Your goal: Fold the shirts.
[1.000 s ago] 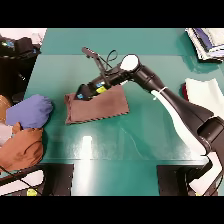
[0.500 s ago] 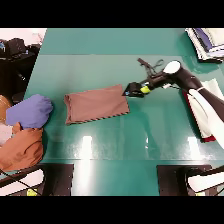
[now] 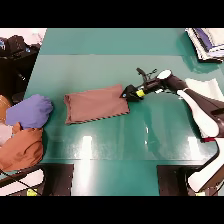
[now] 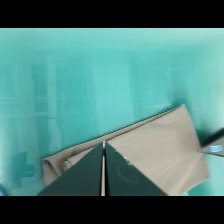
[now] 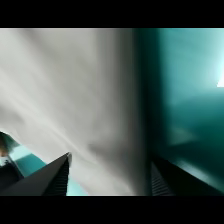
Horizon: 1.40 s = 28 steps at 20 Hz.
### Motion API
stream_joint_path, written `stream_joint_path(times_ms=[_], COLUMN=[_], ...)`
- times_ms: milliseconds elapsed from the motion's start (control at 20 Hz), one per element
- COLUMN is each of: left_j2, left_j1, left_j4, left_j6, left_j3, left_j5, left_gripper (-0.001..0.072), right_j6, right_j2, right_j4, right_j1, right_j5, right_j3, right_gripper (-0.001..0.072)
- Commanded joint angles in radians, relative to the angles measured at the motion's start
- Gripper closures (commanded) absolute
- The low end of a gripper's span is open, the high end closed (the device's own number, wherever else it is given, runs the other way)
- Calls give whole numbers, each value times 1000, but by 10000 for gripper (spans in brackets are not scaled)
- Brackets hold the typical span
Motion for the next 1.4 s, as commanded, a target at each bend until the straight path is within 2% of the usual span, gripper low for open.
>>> stream_joint_path(times_ms=[0,50,100,150,400,700,1100,1350], left_j2=[1,1,1,1,1,1,1,1], left_j1=[-15,-32,-54,-80,-215,-320,-333,-333], left_j4=[-25,-24,-23,-20,-20,-21,-24,-24], left_j6=[0,0,0,0,0,0,-24,-39], left_j3=[0,0,0,0,0,0,0,0], left_j5=[3,4,5,11,33,52,108,135], left_gripper=[686,686,686,686,686,686,686,686], right_j6=[-1,-7,-32,-44,-22,9,40,40], right_j2=[-121,-142,-150,-149,-50,206,434,459], right_j4=[79,76,72,52,-75,-100,-100,-96], right_j1=[72,90,102,109,17,-381,-922,-1005], right_j5=[50,63,69,68,73,71,-68,-71], right_j3=[135,173,201,225,305,222,21,3], right_gripper=[295,398,570,695,695,695,695,695])
